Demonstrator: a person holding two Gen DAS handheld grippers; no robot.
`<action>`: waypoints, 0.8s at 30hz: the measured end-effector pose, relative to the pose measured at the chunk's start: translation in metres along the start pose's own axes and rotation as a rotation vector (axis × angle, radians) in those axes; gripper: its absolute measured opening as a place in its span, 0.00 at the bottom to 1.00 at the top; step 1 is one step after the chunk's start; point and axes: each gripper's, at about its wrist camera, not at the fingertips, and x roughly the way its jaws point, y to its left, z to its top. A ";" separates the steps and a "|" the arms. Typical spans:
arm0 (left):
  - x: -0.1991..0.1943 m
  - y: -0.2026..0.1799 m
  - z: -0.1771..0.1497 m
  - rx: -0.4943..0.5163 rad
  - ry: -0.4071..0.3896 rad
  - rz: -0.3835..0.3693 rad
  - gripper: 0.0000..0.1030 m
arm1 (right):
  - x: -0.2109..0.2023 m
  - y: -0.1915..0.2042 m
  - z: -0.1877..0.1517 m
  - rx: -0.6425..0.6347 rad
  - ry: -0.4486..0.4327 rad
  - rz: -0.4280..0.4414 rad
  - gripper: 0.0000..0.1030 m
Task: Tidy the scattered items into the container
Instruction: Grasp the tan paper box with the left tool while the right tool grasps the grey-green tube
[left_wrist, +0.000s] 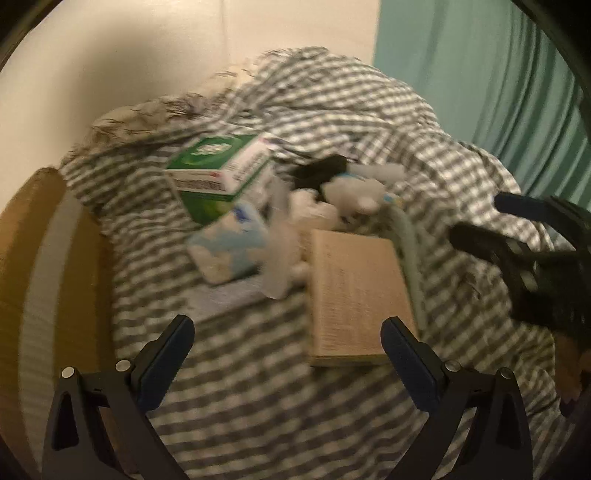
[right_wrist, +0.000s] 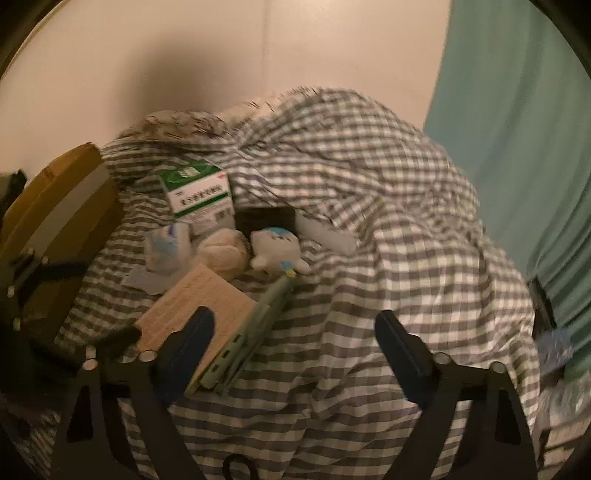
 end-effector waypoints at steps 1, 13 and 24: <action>0.002 -0.005 -0.001 0.008 0.004 -0.011 1.00 | 0.003 -0.004 0.001 0.017 0.011 0.007 0.82; 0.028 -0.033 -0.008 0.066 0.043 -0.039 1.00 | 0.032 -0.022 0.001 0.103 0.119 0.095 0.58; 0.035 -0.037 -0.011 0.099 0.053 -0.008 1.00 | 0.041 -0.008 -0.001 0.074 0.146 0.108 0.39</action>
